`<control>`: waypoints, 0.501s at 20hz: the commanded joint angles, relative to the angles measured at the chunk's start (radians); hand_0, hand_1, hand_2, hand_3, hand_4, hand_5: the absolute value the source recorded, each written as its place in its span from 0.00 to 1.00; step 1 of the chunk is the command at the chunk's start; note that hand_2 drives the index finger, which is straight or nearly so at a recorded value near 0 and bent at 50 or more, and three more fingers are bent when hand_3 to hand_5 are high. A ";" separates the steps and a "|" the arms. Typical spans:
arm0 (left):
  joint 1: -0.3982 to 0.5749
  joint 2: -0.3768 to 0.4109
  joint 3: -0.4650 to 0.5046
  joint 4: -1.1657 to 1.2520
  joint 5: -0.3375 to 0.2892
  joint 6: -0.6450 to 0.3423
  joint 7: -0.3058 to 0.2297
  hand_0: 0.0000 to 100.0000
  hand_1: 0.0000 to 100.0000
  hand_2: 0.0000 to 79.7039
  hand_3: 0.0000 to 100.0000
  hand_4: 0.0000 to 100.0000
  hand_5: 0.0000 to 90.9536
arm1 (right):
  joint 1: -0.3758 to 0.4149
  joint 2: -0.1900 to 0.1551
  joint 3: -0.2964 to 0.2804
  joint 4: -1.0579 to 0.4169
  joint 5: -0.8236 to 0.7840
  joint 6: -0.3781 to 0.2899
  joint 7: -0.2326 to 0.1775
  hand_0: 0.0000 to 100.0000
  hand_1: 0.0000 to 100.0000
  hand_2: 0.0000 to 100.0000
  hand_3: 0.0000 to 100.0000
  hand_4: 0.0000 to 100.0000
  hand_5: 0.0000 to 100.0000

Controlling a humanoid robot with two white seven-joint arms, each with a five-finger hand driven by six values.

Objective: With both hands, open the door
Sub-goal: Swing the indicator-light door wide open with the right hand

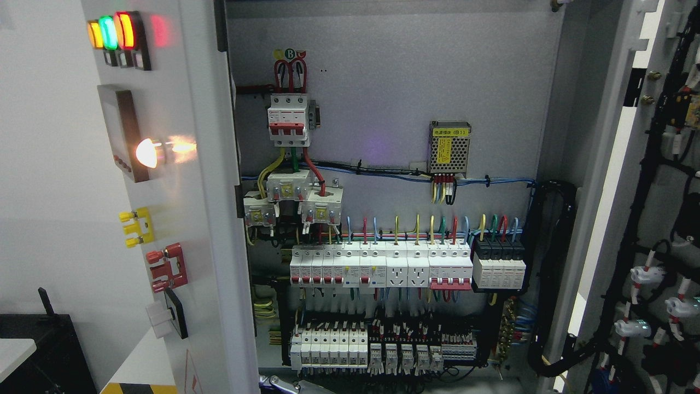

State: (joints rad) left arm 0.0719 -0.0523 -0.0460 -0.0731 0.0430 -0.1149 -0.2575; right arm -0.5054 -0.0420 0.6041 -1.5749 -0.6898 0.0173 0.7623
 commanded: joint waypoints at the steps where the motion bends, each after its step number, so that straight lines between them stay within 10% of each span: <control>1: 0.000 0.000 0.000 -0.001 0.000 0.000 0.000 0.00 0.00 0.00 0.00 0.00 0.00 | -0.002 0.002 0.045 -0.008 0.004 0.001 -0.001 0.38 0.00 0.00 0.00 0.00 0.00; 10: 0.000 0.000 0.000 0.001 0.000 0.000 0.000 0.00 0.00 0.00 0.00 0.00 0.00 | -0.005 0.002 0.082 -0.008 0.009 0.001 -0.012 0.38 0.00 0.00 0.00 0.00 0.00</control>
State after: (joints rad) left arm 0.0722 -0.0523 -0.0460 -0.0731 0.0431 -0.1148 -0.2575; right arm -0.5094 -0.0405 0.6438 -1.5797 -0.6838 0.0178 0.7591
